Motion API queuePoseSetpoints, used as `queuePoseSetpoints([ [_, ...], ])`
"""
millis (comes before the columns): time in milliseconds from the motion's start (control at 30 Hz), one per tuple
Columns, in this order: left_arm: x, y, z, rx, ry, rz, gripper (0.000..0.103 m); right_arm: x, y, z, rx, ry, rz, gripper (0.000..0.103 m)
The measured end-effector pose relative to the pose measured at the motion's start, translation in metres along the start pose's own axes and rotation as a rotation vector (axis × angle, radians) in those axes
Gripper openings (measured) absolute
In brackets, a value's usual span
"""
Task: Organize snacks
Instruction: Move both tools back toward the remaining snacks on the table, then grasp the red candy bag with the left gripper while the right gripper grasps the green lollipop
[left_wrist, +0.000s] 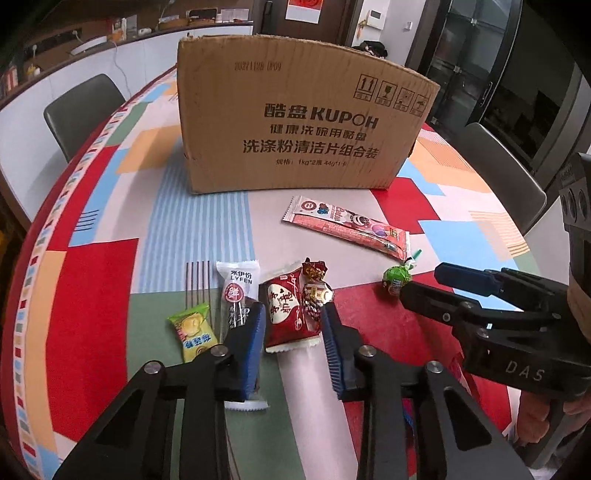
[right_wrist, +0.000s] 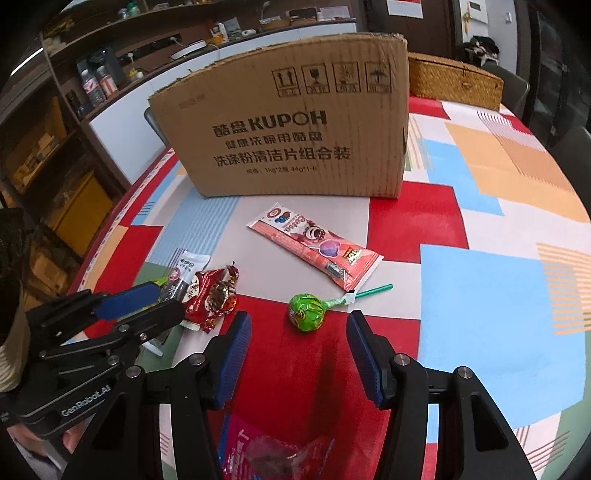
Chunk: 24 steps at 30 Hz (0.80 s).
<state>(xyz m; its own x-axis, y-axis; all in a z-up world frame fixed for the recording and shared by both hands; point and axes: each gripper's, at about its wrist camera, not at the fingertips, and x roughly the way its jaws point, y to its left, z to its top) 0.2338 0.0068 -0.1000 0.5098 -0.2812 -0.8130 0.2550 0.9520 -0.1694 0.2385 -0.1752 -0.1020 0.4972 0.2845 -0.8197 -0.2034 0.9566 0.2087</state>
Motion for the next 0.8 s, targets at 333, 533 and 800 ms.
queuePoseSetpoints([
  [333, 0.018, 0.006, 0.006, -0.025, 0.029, -0.004, 0.024, 0.017, 0.0, 0.004, 0.037, 0.034, 0.014, 0.055],
  [533, 0.028, 0.008, 0.006, -0.032, 0.045, -0.005, 0.024, 0.027, -0.006, 0.007, 0.081, 0.059, 0.016, 0.054],
  [800, 0.034, 0.006, 0.009, -0.032, 0.052, -0.002, 0.023, 0.037, -0.008, 0.009, 0.097, 0.063, 0.004, 0.051],
])
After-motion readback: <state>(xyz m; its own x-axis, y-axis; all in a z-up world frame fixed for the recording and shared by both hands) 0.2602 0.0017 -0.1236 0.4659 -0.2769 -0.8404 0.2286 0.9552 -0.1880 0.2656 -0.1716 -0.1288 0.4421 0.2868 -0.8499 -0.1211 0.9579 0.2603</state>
